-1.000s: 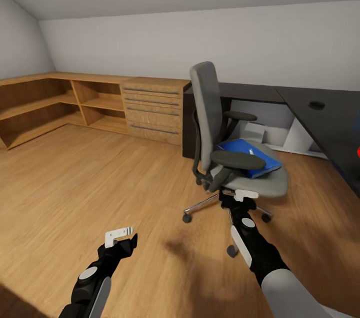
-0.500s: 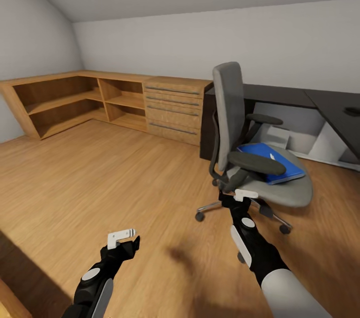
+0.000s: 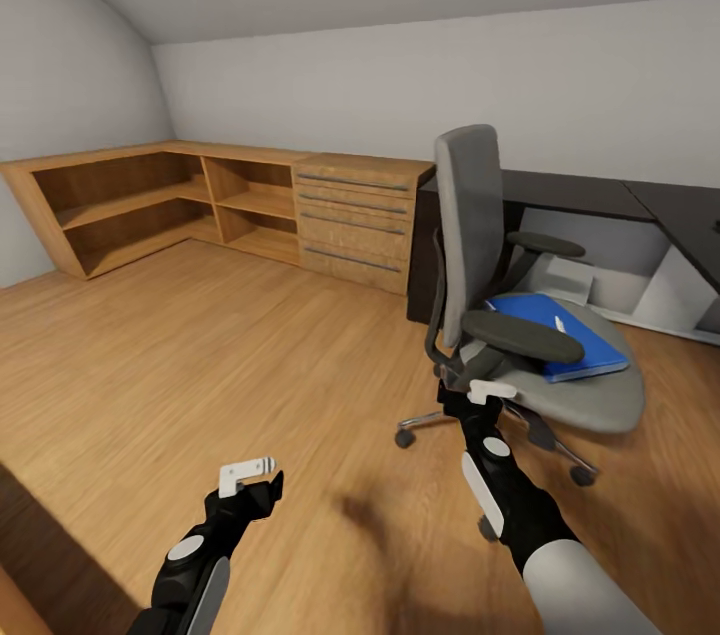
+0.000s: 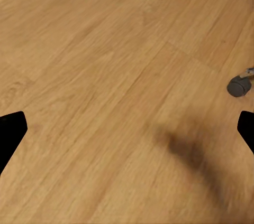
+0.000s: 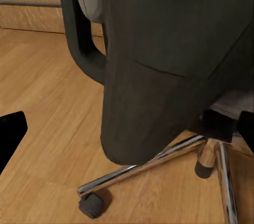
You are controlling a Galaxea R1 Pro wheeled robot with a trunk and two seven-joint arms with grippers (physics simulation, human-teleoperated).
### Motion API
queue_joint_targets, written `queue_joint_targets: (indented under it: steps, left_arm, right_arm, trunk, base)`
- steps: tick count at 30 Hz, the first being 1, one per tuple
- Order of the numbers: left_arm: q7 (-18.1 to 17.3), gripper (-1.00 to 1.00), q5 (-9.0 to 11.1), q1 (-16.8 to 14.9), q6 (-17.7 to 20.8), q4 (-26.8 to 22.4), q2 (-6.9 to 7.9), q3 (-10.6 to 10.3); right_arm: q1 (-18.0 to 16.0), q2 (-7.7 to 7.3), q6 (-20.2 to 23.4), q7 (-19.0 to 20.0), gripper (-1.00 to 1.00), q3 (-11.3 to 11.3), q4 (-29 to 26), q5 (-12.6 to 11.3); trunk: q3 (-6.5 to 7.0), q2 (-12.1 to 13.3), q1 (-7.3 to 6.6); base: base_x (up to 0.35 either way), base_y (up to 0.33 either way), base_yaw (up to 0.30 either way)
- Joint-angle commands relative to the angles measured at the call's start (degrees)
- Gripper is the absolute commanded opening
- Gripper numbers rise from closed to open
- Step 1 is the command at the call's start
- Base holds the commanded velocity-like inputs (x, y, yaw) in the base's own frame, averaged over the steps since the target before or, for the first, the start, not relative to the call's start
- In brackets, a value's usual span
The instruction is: In the bedroom, organize the workspace by keeping the computer under the desk, ensuring the monitor is on the desk, placing the keyboard on the desk next to the monitor, placing the mouse on the desk next to the keyboard, moving the folder from the swivel chair onto the desk next to the mouse, stacking the notebook on top of the folder with the pen on top of the notebook, and positioning the swivel chair next to the desk.
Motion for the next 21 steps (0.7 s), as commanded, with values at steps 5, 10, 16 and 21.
queue_joint_targets:
  steps: [5, 10, 16, 21]
  left_arm:
    - [0.52, 1.00, 0.66, -0.04, 0.34, -0.06, 0.02, -0.10]
    - [0.74, 1.00, 0.67, -0.04, 0.35, -0.06, 0.02, -0.10]
    - [0.78, 1.00, 0.67, -0.04, 0.32, 0.09, 0.02, -0.10]
    - [0.78, 1.00, 0.67, -0.03, 0.36, 0.11, 0.00, -0.10]
  right_arm:
    - [0.00, -0.04, -0.26, -0.36, 1.00, 0.25, 0.10, -0.49]
    - [0.00, -0.04, -0.26, -0.36, 1.00, 0.25, 0.20, -0.47]
    - [0.00, -0.04, -0.26, -0.36, 1.00, 0.26, 0.22, -0.47]
    - [0.00, -0.01, -0.26, -0.34, 1.00, 0.26, 0.22, -0.47]
  trunk:
    - [-0.05, -0.02, 0.00]
    - [-0.05, -0.02, 0.00]
    - [-0.05, -0.02, 0.00]
    - [-0.05, -0.02, 0.00]
  base:
    - [0.216, 0.136, 0.000]
    - [0.075, 0.054, 0.000]
    - [-0.155, 0.004, 0.000]
    - [-0.311, 0.000, 0.000]
